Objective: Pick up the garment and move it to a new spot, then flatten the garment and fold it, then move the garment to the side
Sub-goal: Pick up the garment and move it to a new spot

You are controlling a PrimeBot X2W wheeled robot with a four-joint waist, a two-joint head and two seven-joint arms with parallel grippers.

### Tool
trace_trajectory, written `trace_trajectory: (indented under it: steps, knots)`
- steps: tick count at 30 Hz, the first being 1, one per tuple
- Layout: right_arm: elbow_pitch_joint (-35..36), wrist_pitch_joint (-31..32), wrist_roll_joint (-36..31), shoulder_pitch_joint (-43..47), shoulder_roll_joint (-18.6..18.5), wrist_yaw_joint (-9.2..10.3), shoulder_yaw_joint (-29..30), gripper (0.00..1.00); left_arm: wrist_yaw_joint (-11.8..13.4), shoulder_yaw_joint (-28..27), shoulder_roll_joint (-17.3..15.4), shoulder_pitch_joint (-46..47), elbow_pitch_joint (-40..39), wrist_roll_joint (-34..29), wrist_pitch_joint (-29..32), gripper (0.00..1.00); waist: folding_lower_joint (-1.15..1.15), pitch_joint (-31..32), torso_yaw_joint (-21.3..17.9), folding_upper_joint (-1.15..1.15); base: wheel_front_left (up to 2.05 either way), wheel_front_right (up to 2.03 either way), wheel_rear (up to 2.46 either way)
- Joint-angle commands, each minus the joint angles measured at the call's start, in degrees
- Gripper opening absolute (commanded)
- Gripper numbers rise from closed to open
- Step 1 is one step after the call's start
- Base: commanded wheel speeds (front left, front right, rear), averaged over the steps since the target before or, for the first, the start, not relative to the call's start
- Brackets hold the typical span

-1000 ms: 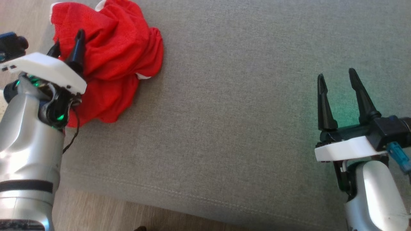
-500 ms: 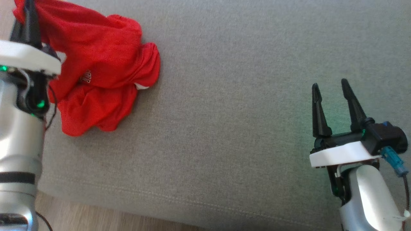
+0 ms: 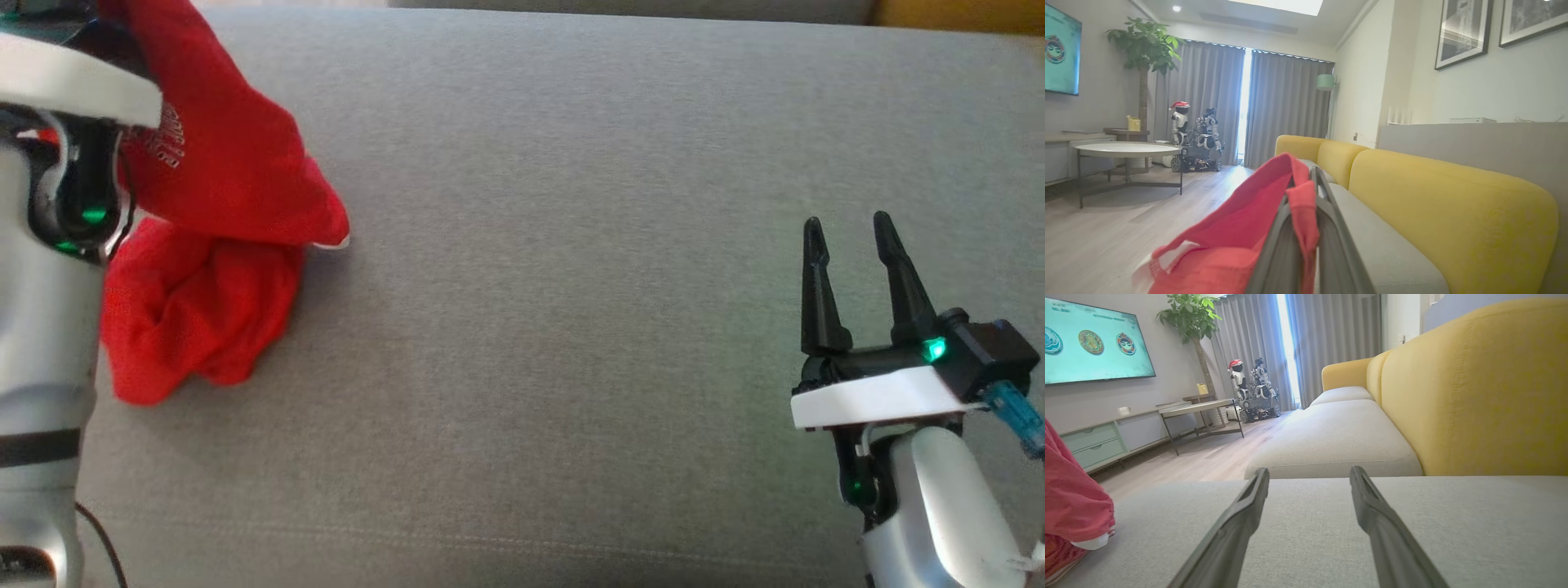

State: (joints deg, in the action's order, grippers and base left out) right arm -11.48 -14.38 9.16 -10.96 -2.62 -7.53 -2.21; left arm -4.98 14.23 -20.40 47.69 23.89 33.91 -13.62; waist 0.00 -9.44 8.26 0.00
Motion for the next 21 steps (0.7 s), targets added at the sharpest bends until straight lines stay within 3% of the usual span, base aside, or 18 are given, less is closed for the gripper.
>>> trace_trajectory:
  steps: [1, 15, 21]
  knots:
    - [2.38, -0.61, 0.68, -0.35, -0.26, 0.04, -1.45, 1.00, 0.97, -1.20, -2.78, 2.03, -3.45, -1.29, 0.55, 0.00, 0.00, -0.05, -1.98, 0.00, 0.00, 0.00, 0.00]
    - [7.99, -0.62, 4.73, -2.10, -0.26, 0.04, -4.84, 1.00, 4.96, 5.44, 0.99, 4.17, -12.77, -5.68, 5.66, 0.00, 0.00, -6.29, -16.81, 0.00, 0.00, 0.00, 0.00]
    - [11.74, -0.62, 6.51, -3.24, -0.26, 0.04, -5.60, 1.00, 4.87, 11.39, 6.99, 7.12, -12.02, -7.80, 6.12, 0.00, 0.00, -10.34, -23.60, 0.00, 0.00, 0.00, 0.00]
